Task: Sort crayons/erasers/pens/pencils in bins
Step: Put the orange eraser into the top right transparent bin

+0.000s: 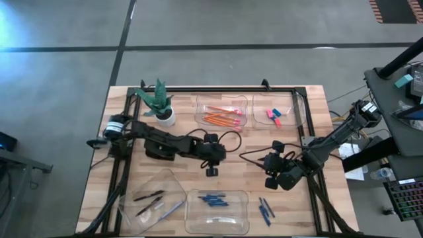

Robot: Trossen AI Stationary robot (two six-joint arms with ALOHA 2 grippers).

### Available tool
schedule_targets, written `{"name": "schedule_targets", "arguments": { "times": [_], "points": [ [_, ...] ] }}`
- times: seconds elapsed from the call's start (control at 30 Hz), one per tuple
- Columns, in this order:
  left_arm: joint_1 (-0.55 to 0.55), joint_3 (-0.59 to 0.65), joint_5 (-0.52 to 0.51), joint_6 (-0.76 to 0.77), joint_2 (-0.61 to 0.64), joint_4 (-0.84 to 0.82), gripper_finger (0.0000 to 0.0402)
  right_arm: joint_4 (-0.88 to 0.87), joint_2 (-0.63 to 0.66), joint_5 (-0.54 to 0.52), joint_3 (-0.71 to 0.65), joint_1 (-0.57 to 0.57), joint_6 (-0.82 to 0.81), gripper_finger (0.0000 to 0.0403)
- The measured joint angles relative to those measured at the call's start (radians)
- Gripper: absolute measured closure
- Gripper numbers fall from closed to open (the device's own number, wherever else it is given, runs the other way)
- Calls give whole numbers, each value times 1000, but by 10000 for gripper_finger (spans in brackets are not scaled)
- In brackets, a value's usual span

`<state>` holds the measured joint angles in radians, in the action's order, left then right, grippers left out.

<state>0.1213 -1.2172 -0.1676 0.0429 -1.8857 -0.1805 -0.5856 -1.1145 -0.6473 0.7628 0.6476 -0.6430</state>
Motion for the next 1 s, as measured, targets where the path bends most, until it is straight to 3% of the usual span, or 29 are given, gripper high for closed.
{"name": "schedule_targets", "arguments": {
  "times": [0.13,0.3,0.43,0.8,1.0],
  "points": [
    [-15,0,-3,-10,-20,-4,286,0,0,0,0,0,0,307],
    [-27,14,8,-176,-24,-5,207,0,0,0,0,0,0,307],
    [-61,33,96,-211,-24,-2,167,0,0,0,0,0,0,307],
    [-156,63,261,-218,-61,77,157,0,0,0,0,0,0,307],
    [-173,57,295,-237,-102,102,160,0,0,0,0,0,0,307]
  ]
}}
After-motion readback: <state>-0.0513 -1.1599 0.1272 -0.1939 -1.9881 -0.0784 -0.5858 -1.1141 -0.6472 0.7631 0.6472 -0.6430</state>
